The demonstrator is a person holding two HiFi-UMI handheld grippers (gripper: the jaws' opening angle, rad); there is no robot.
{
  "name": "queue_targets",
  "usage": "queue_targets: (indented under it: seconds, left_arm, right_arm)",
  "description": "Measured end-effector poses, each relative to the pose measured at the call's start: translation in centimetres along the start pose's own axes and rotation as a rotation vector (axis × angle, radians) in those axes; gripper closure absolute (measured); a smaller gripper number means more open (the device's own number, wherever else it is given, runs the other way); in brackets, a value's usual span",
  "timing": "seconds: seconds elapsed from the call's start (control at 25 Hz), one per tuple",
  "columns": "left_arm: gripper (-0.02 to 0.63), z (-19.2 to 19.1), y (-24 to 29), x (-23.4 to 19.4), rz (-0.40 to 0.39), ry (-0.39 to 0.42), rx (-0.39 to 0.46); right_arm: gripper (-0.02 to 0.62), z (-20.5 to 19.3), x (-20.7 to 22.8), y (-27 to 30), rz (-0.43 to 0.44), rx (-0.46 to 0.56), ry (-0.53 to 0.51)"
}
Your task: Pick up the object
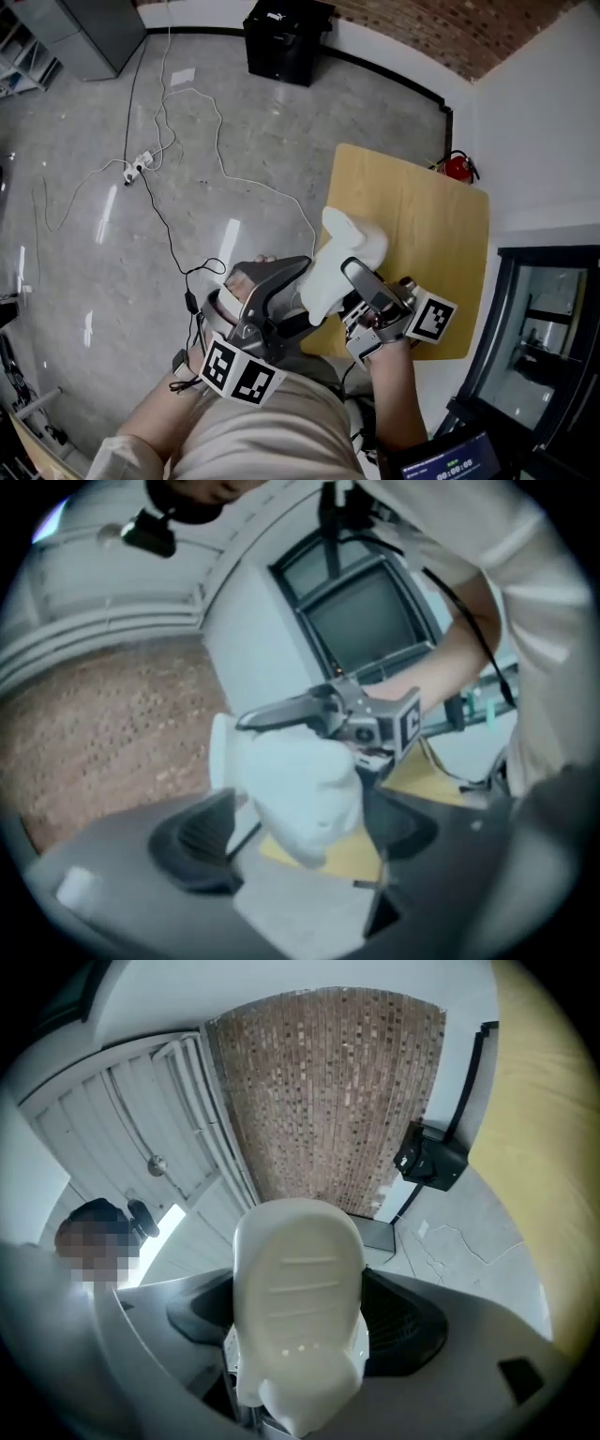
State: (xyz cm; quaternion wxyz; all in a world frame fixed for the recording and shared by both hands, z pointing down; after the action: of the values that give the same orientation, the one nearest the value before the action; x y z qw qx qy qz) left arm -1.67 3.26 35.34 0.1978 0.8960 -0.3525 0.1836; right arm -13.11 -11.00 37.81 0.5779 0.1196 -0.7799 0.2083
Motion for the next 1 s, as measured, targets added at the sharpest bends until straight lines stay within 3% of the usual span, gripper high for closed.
queue_targets:
  seconds: [0.08,0.2,0.44,0.72,1.0]
  left_arm:
    - [0.187,0.6,-0.3,-0.3,-0.047,0.126,0.013]
    - [0.158,1.5,-0.7,-0.9,-0.079,0.176,0.046]
    - [0.186,2.1,-2.1,-2.4,-0.069,0.147,0.077]
    - [0.189,2.2,-4.0,-3.8,-0.063,0.178,0.070]
    - [0.189,2.3,-4.0,-4.1,-0.086,0.217,0.041]
  right_arm:
    - [0.189,-0.3,-0.7,0.6,0.041,0.016,0.025]
    - [0.189,-0.8,-0.9,1.0,0.092,0.018,0.095]
    - [0.189,-2.2,-1.2,2.7,0.128,0.002,0.155]
    - [0.187,-2.9,-1.5,5.0,0.228,-0.031,0.186]
    - [0.187,-3.3,-1.2,5.9,0.253,-0.039,0.202]
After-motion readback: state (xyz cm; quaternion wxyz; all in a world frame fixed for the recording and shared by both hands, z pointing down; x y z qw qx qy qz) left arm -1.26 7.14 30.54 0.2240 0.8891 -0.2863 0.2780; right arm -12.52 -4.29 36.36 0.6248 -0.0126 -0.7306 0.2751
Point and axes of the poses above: the fingertips, and each gripper's own axes: y forward along the fingers, x to its right, z out of its top, the point moved 10 cm from there along -y, backward along the fingers, and after that the axes turned 8 degrees about x, right-handed, at the moved point
